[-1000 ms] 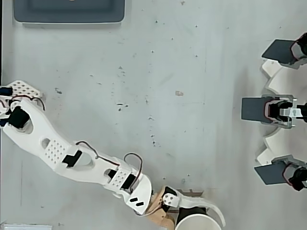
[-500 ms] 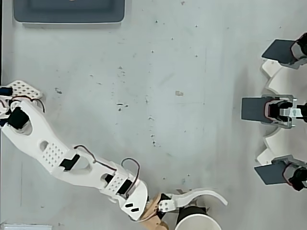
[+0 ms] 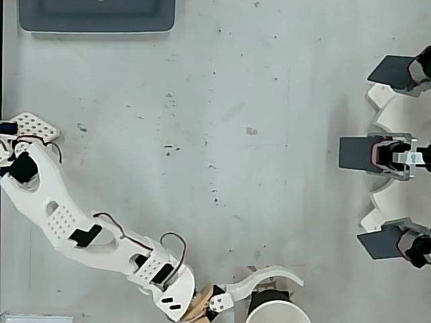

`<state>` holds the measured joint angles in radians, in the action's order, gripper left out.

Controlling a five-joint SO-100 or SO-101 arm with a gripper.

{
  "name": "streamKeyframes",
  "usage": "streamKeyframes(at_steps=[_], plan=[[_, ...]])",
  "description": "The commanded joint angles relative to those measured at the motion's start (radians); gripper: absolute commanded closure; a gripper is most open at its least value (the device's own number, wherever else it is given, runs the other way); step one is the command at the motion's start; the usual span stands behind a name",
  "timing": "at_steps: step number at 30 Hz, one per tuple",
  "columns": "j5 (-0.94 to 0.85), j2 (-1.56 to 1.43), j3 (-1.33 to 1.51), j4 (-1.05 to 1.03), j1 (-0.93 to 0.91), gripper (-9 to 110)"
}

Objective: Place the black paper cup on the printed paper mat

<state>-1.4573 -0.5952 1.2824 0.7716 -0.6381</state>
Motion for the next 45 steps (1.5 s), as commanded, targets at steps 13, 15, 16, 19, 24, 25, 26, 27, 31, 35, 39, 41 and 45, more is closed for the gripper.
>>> streamKeyframes(at_steps=[13, 15, 16, 19, 24, 25, 26, 27, 31, 35, 39, 41, 45], plan=[[-0.023, -0.543, 0.491, 0.046, 0.003, 41], [-0.025, -0.611, 0.561, 0.052, 0.011, 41], [-0.025, -0.643, 0.594, 0.057, 0.015, 41], [-0.025, -0.738, 0.689, 0.063, 0.031, 42], [-0.025, -0.9, 0.836, 0.075, 0.064, 43], [-0.025, -0.931, 0.859, 0.075, 0.072, 43], [-0.025, -0.962, 0.881, 0.075, 0.081, 43], [-0.025, -0.991, 0.899, 0.075, 0.092, 43], [-0.025, -1.092, 0.966, 0.071, 0.138, 44], [-0.026, -1.19, 1.043, 0.069, 0.196, 45], [-0.021, -1.289, 1.121, 0.064, 0.25, 48], [-0.015, -1.341, 1.16, 0.06, 0.281, 49], [-0.02, -1.42, 1.223, 0.06, 0.341, 51]])
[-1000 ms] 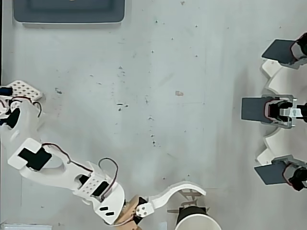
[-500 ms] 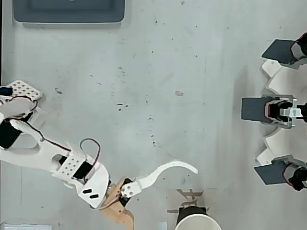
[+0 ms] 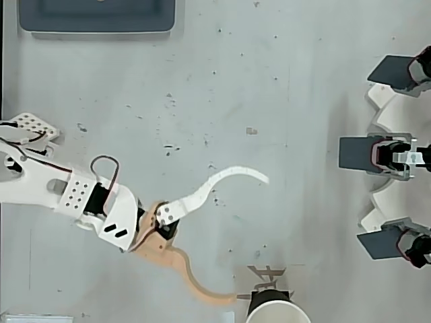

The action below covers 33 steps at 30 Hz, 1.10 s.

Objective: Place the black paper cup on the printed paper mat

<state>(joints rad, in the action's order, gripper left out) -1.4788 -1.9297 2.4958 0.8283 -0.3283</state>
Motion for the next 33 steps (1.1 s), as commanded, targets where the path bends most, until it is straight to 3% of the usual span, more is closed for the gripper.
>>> streamKeyframes(at_steps=[1, 22, 33], plan=[[0.002, -0.103, 0.025, 0.003, 0.048, 52], [-0.037, -0.233, 0.123, -0.008, 0.348, 62], [-0.051, -0.126, 0.11, -0.005, 0.383, 66]])
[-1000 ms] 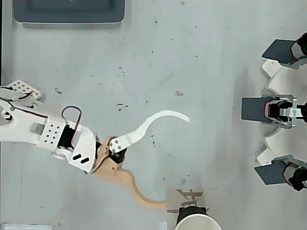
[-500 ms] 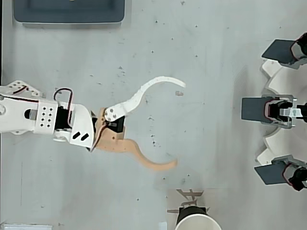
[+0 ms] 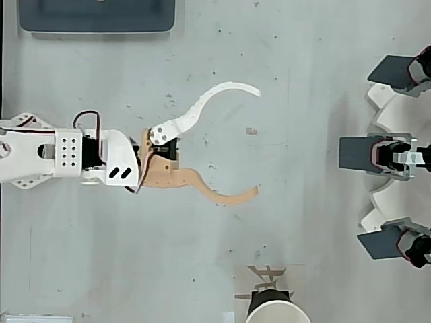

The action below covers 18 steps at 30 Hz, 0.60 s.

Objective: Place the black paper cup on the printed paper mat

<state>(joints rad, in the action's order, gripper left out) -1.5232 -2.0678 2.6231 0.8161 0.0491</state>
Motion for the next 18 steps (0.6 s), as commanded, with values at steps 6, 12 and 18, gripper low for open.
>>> streamKeyframes(at_steps=[6, 12, 18], plan=[[-0.005, 0.137, -0.118, 0.009, 0.006, 67], [0.009, 0.278, -0.242, 0.028, 0.006, 68], [0.014, 0.388, -0.354, 0.041, 0.006, 69]])
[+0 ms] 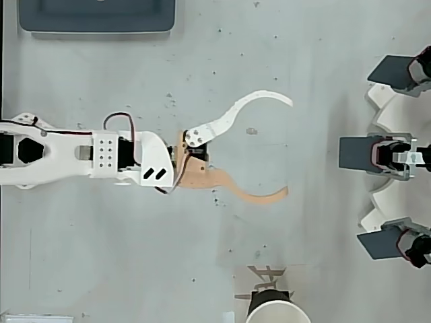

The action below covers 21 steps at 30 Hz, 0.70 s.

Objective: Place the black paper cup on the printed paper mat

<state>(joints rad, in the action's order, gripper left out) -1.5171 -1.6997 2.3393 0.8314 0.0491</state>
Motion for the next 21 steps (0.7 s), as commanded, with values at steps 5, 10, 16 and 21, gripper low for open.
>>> streamKeyframes(at_steps=[5, 10, 16, 21], plan=[[0.009, 0.114, -0.158, 0.032, 0.006, 70], [0.009, 0.201, -0.236, 0.035, 0.006, 72], [-0.002, 0.259, -0.285, 0.041, 0.006, 76], [-0.005, 0.302, -0.322, 0.041, 0.011, 79]])
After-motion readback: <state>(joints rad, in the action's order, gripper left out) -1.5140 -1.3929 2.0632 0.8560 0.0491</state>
